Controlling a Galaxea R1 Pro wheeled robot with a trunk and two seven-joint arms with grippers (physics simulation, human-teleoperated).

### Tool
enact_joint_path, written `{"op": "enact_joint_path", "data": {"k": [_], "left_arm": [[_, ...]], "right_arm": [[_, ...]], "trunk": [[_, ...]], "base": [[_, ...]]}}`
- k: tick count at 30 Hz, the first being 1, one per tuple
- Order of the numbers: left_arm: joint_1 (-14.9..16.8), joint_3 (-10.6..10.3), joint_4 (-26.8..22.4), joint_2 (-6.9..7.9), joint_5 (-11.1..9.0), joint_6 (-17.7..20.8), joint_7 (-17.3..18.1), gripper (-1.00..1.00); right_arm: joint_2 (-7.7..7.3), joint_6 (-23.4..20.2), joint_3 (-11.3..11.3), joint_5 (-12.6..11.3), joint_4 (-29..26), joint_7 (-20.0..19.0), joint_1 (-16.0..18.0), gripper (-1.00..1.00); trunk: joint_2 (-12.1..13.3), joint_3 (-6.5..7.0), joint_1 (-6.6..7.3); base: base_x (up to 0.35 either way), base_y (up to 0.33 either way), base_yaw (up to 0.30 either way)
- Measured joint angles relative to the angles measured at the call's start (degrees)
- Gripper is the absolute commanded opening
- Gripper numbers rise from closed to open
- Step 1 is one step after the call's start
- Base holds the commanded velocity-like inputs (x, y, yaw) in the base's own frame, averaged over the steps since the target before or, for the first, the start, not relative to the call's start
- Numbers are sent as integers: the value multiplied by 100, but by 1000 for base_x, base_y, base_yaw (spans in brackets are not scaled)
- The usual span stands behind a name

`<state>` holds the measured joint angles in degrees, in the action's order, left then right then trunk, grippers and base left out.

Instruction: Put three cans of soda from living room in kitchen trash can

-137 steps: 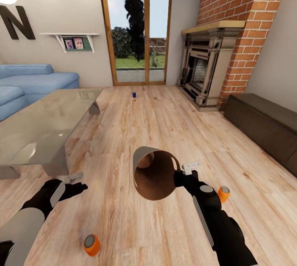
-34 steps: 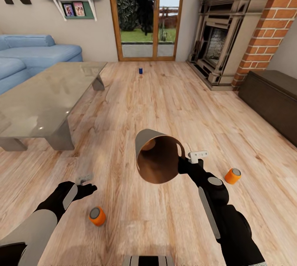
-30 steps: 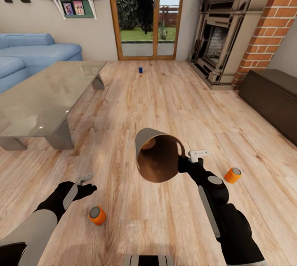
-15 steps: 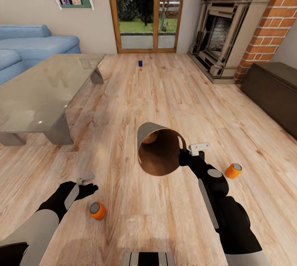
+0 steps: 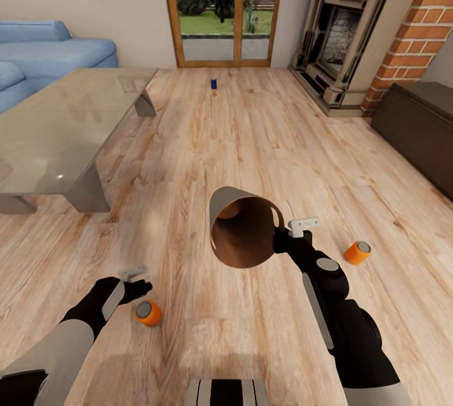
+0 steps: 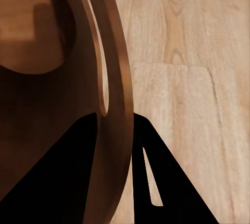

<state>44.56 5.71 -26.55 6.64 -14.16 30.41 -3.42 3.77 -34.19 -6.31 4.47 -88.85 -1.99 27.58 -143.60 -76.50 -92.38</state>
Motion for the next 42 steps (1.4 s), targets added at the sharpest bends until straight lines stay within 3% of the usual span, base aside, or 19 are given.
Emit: {"op": "enact_joint_path", "data": {"k": [9,13,42], "left_arm": [[0,-127,0,-158,2,0,-18,100],[0,-181,0,-239,2,0,-207,100],[0,-210,-1,-259,-5,0,-300,100]], "right_arm": [[0,1,0,1,-1,0,-4,-100],[3,4,-3,8,1,1,-8,-100],[12,8,-56,19,7,10,-10,-100]], "trunk": [[0,-81,0],[0,-117,0],[-1,-397,-3]], "base": [[0,0,0],[0,0,0],[0,0,0]]}}
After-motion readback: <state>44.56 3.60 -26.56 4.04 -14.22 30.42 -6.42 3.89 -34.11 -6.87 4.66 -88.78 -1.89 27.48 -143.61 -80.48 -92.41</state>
